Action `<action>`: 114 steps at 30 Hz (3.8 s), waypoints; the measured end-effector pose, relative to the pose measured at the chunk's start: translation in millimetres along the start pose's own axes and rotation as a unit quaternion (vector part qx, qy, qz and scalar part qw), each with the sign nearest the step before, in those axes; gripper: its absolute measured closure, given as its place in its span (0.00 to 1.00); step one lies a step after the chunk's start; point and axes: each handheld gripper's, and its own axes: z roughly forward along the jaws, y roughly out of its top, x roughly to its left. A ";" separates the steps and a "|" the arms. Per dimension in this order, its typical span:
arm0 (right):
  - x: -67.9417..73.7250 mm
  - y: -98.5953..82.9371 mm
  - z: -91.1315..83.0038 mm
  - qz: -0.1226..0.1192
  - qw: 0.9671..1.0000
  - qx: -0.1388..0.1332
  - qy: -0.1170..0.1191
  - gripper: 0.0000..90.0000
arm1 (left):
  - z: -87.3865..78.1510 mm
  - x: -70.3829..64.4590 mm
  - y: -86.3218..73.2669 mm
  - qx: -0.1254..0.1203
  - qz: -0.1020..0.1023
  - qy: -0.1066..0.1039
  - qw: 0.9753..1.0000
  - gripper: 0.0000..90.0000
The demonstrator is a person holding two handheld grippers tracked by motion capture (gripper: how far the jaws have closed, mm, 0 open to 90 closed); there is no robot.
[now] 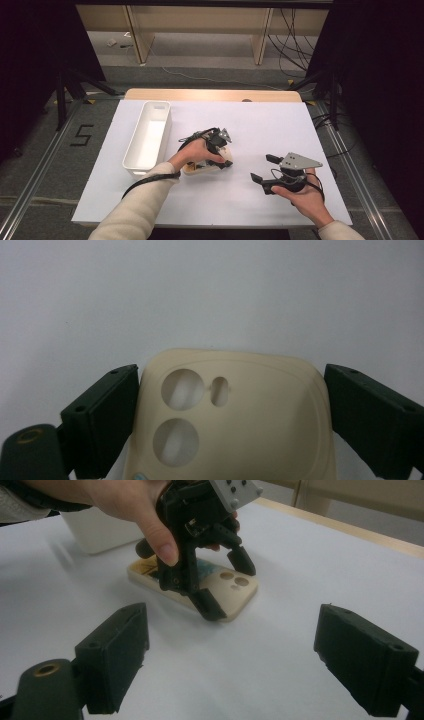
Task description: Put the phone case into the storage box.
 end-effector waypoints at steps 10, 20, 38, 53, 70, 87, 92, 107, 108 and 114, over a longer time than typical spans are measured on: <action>0.1 0.1 0.0 0.000 1.000 0.000 0.000 0.17 | -0.7 -1.0 -0.6 -0.001 -0.003 0.003 1.000 0.12; -0.3 0.2 -0.3 0.001 1.000 -0.002 -0.001 0.17 | -1.7 -3.9 0.5 -0.009 0.002 0.010 1.000 0.12; -0.6 0.8 -1.4 0.004 1.000 -0.006 -0.005 0.17 | -37.9 -14.3 11.5 -0.146 -0.050 0.062 0.986 0.12; -1.7 1.0 -2.1 0.004 1.000 -0.008 -0.009 0.17 | -64.0 -27.8 10.6 -0.217 -0.093 0.113 0.965 0.12; -2.0 1.1 -2.8 0.004 1.000 -0.010 -0.011 0.17 | -88.4 -36.6 15.0 -0.255 -0.116 0.158 0.947 0.12; -2.2 1.2 -3.3 0.006 1.000 -0.012 -0.012 0.17 | -113.0 -34.9 15.7 -0.270 -0.119 0.195 0.936 0.12; -2.4 1.5 -4.1 0.007 1.000 -0.013 -0.015 0.17 | -119.2 -34.6 14.4 -0.274 -0.122 0.197 0.934 0.12; -3.4 1.7 -4.8 0.007 1.000 -0.018 -0.019 0.17 | -128.2 -33.8 12.6 -0.281 -0.130 0.204 0.929 0.12; -3.4 1.7 -4.8 0.008 1.000 -0.018 -0.019 0.17 | -128.7 -33.7 12.6 -0.281 -0.128 0.206 0.928 0.12; -3.6 1.7 -4.8 0.007 1.000 -0.018 -0.020 0.17 | -131.3 -33.5 12.5 -0.285 -0.130 0.214 0.925 0.12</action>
